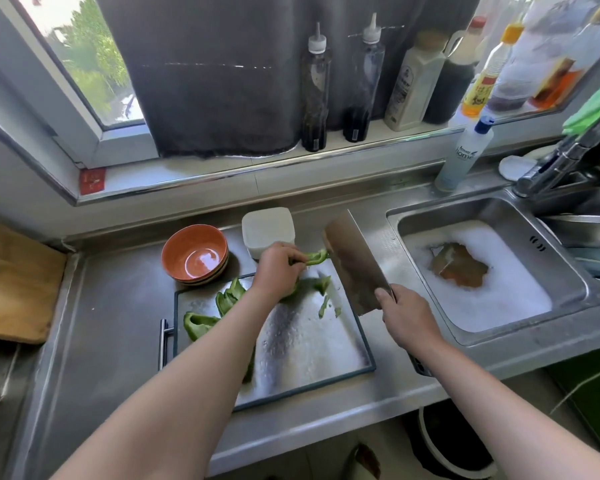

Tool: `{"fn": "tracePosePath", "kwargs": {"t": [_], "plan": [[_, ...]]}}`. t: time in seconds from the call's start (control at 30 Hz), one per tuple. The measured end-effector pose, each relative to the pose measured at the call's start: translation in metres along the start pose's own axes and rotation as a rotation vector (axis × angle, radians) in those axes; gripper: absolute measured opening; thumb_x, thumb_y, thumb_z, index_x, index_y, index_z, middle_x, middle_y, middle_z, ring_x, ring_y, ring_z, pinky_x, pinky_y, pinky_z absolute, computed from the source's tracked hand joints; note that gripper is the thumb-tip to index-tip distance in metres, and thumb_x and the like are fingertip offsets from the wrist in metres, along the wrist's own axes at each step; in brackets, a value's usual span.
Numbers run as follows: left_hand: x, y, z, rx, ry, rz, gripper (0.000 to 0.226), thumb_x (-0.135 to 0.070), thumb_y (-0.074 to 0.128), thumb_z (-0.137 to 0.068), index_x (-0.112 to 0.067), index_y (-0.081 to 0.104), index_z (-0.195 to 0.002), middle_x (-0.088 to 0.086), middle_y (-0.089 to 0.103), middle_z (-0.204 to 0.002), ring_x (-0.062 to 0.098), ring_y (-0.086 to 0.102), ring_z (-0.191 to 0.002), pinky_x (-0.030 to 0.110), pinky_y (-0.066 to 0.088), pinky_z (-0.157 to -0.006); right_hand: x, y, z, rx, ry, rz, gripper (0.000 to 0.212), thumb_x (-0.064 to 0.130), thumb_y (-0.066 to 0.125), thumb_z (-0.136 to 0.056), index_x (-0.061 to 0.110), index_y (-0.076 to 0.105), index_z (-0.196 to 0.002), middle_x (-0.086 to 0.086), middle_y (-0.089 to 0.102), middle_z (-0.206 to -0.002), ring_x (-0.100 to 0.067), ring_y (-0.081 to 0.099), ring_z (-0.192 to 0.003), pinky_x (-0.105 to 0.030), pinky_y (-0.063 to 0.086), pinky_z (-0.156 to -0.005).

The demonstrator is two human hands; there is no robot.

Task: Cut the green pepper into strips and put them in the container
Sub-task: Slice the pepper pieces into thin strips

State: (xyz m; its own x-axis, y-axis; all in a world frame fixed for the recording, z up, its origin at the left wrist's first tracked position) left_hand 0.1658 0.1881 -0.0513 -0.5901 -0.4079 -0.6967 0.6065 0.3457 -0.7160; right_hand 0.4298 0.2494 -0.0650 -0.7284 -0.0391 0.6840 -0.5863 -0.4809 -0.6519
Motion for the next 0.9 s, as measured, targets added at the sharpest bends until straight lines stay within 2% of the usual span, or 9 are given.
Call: {"fn": "tracePosePath", "kwargs": {"t": [0.1,0.3,0.37,0.47,0.53,0.6,0.7,0.8,0.9], "plan": [[0.004,0.022,-0.021,0.076,-0.054,-0.047,0.005,-0.010,0.075,-0.085,-0.011,0.079,-0.088,-0.002,0.069,-0.092,0.015,0.063,-0.085,0.019,0.042,-0.073,-0.001,-0.001,-0.021,0.000,0.011,-0.011,0.035,0.037,0.046,-0.103,0.020,0.057,-0.074,-0.003,0.065,-0.075,-0.025,0.061,-0.075,-0.034,0.043,-0.063],[0.023,0.051,-0.032,0.285,-0.084,-0.181,0.008,-0.017,0.075,-0.085,-0.023,0.077,-0.090,-0.003,0.071,-0.102,0.017,0.064,-0.095,0.030,0.052,-0.087,0.000,0.005,-0.045,0.045,0.002,0.005,0.036,0.036,0.047,-0.103,0.019,0.057,-0.074,-0.003,0.064,-0.073,-0.022,0.061,-0.073,-0.033,0.043,-0.063],[0.027,0.039,-0.031,0.266,-0.097,-0.148,0.017,-0.018,0.065,-0.093,-0.023,0.075,-0.106,-0.003,0.069,-0.112,0.017,0.062,-0.103,0.027,0.048,-0.090,0.001,0.009,-0.047,0.069,-0.006,0.003,0.036,0.035,0.047,-0.103,0.020,0.056,-0.072,-0.002,0.063,-0.071,-0.022,0.060,-0.072,-0.033,0.042,-0.063],[0.044,0.004,-0.025,0.129,-0.158,-0.074,0.042,0.003,0.050,-0.092,-0.020,0.070,-0.121,-0.001,0.067,-0.124,0.018,0.058,-0.114,0.020,0.040,-0.092,0.009,0.016,-0.044,0.102,-0.025,-0.011,0.035,0.034,0.047,-0.104,0.024,0.054,-0.071,0.000,0.062,-0.071,-0.021,0.059,-0.071,-0.032,0.041,-0.060],[0.057,-0.014,-0.013,0.081,-0.182,-0.153,0.047,0.005,0.050,-0.087,-0.019,0.068,-0.123,0.001,0.068,-0.123,0.021,0.059,-0.115,0.026,0.044,-0.096,0.016,0.021,-0.041,0.116,-0.036,-0.018,0.034,0.034,0.047,-0.104,0.026,0.054,-0.072,0.003,0.061,-0.071,-0.019,0.059,-0.072,-0.031,0.040,-0.060],[0.067,-0.017,0.003,0.123,-0.185,-0.377,0.044,-0.005,0.051,-0.088,-0.024,0.065,-0.126,0.001,0.068,-0.123,0.023,0.059,-0.113,0.034,0.043,-0.099,0.023,0.027,-0.037,0.126,-0.044,-0.022,0.033,0.034,0.048,-0.104,0.024,0.056,-0.073,0.004,0.061,-0.071,-0.020,0.060,-0.073,-0.032,0.042,-0.061],[0.070,-0.001,0.021,0.238,-0.073,-0.752,0.043,-0.028,0.047,-0.090,-0.032,0.058,-0.131,-0.003,0.064,-0.127,0.023,0.052,-0.115,0.038,0.028,-0.097,0.030,0.036,-0.032,0.137,-0.055,-0.008,0.035,0.035,0.048,-0.102,0.017,0.054,-0.072,0.001,0.060,-0.069,-0.024,0.059,-0.073,-0.034,0.043,-0.063],[0.071,0.010,0.030,0.245,-0.058,-0.802,0.039,-0.041,0.047,-0.094,-0.033,0.058,-0.130,-0.002,0.062,-0.126,0.024,0.048,-0.119,0.039,0.023,-0.098,0.037,0.041,-0.024,0.131,-0.080,0.021,0.036,0.034,0.049,-0.102,0.017,0.054,-0.072,0.002,0.058,-0.069,-0.021,0.056,-0.071,-0.035,0.041,-0.063],[0.065,0.013,0.035,0.195,-0.075,-0.765,0.034,-0.040,0.046,-0.096,-0.030,0.066,-0.122,-0.001,0.065,-0.121,0.023,0.054,-0.117,0.037,0.026,-0.102,0.039,0.042,-0.015,0.116,-0.092,0.053,0.033,0.035,0.049,-0.102,0.016,0.058,-0.077,0.001,0.063,-0.073,-0.022,0.059,-0.074,-0.036,0.048,-0.069]]}}
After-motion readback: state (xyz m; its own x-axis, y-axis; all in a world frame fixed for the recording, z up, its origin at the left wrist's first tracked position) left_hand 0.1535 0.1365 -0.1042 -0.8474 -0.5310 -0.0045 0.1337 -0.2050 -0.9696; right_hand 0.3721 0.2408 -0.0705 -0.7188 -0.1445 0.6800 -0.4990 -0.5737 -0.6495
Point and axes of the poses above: each hand's wrist, its own z-axis away from the middle knuckle, its own y-axis out of the palm, x = y × z, the point moved 10 cm from there along -z, towards the middle knuckle
